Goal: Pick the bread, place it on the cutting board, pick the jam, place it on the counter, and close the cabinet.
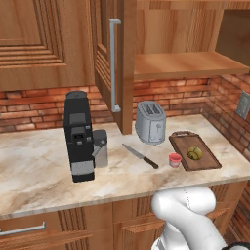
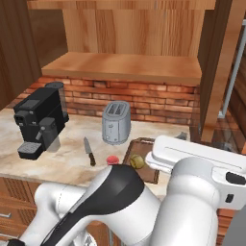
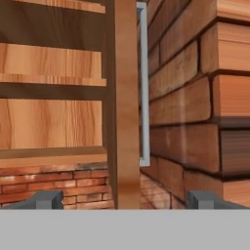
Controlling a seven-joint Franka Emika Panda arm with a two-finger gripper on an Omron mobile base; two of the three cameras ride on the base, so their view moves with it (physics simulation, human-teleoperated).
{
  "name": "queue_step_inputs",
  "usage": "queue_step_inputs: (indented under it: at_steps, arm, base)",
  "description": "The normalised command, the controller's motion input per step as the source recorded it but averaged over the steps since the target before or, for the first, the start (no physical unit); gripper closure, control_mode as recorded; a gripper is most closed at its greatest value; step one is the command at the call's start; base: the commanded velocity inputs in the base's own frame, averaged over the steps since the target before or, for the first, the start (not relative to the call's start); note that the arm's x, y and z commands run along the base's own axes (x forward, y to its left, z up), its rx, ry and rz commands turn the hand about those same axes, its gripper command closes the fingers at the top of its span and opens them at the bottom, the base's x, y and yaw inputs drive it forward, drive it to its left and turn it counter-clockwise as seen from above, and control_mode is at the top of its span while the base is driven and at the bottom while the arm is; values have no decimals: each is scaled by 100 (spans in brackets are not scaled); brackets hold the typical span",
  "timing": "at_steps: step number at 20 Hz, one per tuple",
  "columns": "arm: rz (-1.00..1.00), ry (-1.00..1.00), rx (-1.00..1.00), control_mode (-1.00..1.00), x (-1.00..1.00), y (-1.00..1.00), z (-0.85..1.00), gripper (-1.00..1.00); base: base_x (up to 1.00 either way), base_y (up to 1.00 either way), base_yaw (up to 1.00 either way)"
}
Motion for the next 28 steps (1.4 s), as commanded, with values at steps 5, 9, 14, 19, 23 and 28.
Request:
queue_step_inputs:
  at_steps: [5,9,14,19,23,28]
  arm:
    - [0,0,0,-100,0,-6,0,-100]
    - [0,0,0,-100,1,-3,0,-100]
    - [0,0,0,-100,4,-1,0,-100]
    - [0,0,0,-100,12,-4,0,-100]
    - [2,0,0,-100,17,-8,0,-100]
    - [5,0,0,-100,10,-4,-2,-100]
  base:
    - [0,0,0]
    - [0,0,0]
    - [0,0,0]
    - [0,0,0]
    - [0,0,0]
    - [0,0,0]
